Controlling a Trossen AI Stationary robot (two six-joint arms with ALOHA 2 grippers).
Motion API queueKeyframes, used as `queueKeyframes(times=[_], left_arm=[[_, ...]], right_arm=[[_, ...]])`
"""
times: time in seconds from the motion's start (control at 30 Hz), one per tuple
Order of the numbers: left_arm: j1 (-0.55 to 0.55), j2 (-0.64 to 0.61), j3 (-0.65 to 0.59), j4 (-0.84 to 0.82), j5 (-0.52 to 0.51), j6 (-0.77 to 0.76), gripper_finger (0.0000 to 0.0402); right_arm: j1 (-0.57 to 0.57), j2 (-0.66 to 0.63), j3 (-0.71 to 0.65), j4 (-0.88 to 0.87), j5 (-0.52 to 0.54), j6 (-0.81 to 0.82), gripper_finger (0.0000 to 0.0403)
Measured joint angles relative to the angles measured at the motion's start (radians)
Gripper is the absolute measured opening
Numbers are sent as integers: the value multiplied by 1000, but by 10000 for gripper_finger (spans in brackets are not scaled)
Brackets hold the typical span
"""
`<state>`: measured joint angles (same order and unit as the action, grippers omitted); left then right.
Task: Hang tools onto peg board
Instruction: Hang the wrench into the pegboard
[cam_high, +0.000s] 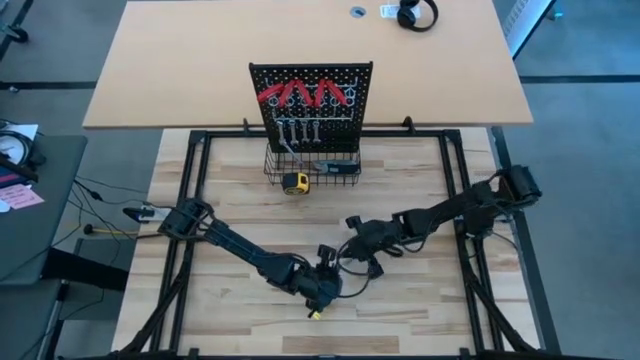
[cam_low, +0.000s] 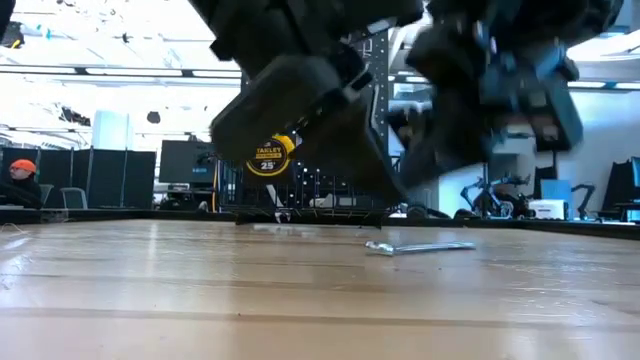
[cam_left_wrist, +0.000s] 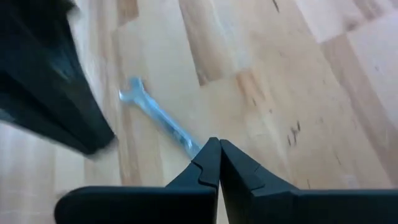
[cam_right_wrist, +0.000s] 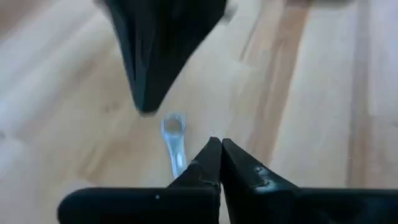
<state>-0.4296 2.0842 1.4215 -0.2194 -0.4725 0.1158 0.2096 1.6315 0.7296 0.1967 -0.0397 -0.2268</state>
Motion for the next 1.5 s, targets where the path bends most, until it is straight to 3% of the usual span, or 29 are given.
queueKeyframes(times=[0.23, 0.5, 0.73, 1.0, 1.2, 1.3, 1.37, 1.5], left_arm=[[11, 0, -54, 23, -43, -42, 0], [29, -3, -141, 159, 17, -58, 0], [28, -6, -166, 168, 40, -79, 0], [28, -6, -167, 163, 60, -83, 0], [28, -6, -167, 168, 69, -84, 0], [28, -6, -168, 168, 71, -83, 0], [28, -6, -168, 169, 71, -83, 0], [28, -5, -168, 169, 71, -83, 0]], right_arm=[[31, -115, -17, -92, -7, 81, 31], [92, -183, -34, -127, -9, 130, 21], [121, -193, -33, -297, -9, 209, 18], [46, -190, -33, -508, -17, 226, 24], [-7, -184, -32, -551, -19, 49, 24], [-47, -184, -27, -548, -15, 63, 29], [-99, -184, -14, -553, -79, 96, 42], [-226, -180, -11, -520, -311, 210, 96]])
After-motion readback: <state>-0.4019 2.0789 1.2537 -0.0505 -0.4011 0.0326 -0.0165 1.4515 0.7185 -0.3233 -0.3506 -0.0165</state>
